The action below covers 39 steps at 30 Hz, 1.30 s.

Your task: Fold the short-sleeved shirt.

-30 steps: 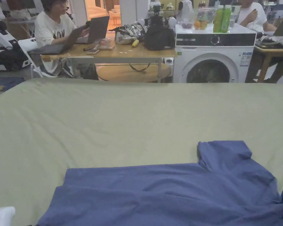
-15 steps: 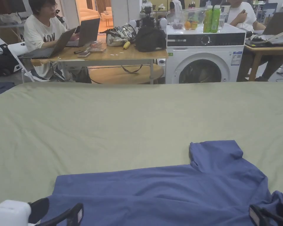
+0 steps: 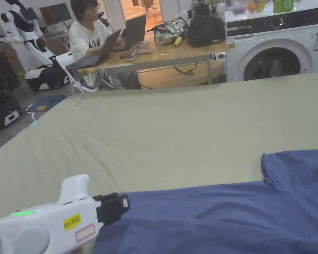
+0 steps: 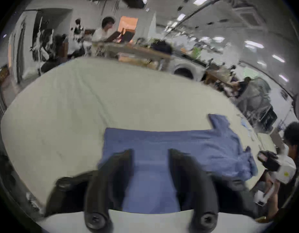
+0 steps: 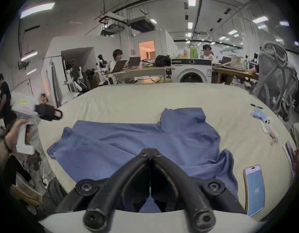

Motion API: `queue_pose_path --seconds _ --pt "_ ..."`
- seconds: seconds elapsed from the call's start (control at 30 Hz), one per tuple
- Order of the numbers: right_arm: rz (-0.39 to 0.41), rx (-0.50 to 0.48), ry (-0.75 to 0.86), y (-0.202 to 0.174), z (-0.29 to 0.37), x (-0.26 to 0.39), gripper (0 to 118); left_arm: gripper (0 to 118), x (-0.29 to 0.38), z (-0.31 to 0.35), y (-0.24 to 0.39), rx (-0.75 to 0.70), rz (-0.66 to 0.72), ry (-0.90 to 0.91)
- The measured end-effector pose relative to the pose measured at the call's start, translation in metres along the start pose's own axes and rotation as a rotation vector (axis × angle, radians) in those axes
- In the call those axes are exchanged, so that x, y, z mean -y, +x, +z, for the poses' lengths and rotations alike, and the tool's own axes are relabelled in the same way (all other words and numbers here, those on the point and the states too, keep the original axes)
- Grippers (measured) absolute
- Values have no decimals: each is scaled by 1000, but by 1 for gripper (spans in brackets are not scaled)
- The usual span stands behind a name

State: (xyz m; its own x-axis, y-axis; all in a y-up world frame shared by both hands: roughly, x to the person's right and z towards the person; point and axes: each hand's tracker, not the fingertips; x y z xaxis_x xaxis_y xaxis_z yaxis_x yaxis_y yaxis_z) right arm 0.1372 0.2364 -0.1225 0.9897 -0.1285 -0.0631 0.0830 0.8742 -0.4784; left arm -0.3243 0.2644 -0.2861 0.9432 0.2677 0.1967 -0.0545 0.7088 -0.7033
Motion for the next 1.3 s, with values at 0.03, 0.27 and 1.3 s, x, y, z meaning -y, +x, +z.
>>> queue_pose_path --seconds 0.03,0.27,1.3 --pt "-22 -11 -4 4 1 1 0 63 -9 -19 -12 -27 -5 -25" --pt "-12 49 -61 29 20 13 0 53 -42 -133 -56 -192 -6 -154" --pt "-2 228 -486 150 -186 -68 0 2 -28 -154 -29 -267 -57 -218"
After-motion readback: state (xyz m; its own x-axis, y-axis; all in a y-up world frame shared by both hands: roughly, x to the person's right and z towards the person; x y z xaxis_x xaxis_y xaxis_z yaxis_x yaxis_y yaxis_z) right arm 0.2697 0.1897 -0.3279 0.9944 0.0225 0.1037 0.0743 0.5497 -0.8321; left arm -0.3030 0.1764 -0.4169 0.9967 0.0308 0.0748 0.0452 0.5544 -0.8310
